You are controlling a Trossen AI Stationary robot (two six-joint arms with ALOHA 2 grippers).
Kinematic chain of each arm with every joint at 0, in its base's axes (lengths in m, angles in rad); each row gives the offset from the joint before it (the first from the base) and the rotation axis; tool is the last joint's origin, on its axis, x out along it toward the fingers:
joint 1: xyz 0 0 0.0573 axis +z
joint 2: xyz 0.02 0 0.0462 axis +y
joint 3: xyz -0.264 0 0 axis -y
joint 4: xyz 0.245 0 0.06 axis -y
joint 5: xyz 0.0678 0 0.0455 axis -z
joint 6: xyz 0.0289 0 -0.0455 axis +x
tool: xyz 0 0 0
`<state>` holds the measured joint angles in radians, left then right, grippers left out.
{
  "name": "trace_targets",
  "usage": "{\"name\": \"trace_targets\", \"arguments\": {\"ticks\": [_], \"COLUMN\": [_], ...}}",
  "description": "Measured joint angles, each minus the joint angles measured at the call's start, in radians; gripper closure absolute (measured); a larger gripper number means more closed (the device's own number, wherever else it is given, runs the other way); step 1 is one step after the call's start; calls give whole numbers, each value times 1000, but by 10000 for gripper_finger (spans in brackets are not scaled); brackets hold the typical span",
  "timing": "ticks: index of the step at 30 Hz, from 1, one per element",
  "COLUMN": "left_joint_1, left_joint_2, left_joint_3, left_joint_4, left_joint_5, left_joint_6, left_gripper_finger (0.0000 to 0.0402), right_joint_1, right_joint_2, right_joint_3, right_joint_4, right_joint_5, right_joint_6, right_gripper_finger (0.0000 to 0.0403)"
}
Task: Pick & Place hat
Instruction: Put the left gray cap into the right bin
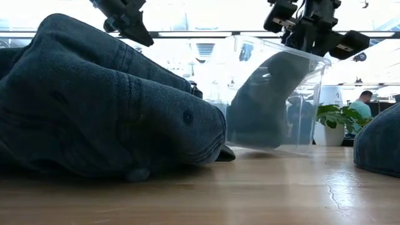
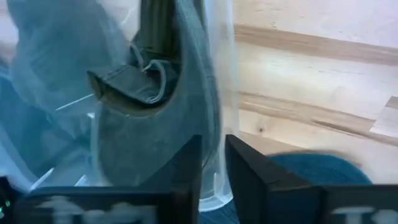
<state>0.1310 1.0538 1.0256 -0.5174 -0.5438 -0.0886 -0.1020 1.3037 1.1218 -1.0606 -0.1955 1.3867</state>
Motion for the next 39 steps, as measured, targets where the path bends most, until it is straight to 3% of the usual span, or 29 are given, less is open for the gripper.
{"name": "trace_targets", "arguments": {"ticks": [9,14,17,21,28,33,39], "left_joint_1": [0,3,8,6,-33,-63,-88], "left_joint_2": [0,12,42,96,188,241,310], "left_joint_3": [0,0,0,0,0,0,0], "left_joint_4": [1,43,94,132,139,159,204], "left_joint_5": [8,99,211,328,362,421,422], "left_joint_6": [18,12,7,-43,-36,-26,-180], "left_gripper_finger": [291,291,291,291,291,291,291], "right_joint_1": [-1,2,0,-39,-57,-45,-9], "right_joint_2": [1,0,0,13,44,49,36], "right_joint_3": [113,183,204,220,209,254,308], "right_joint_4": [-129,-267,-261,-215,-217,-269,-320], "right_joint_5": [-36,173,263,276,277,271,275], "right_joint_6": [-212,-476,-652,-869,-1231,-1372,-1685], "right_gripper_finger": [254,238,237,244,260,272,270]}}
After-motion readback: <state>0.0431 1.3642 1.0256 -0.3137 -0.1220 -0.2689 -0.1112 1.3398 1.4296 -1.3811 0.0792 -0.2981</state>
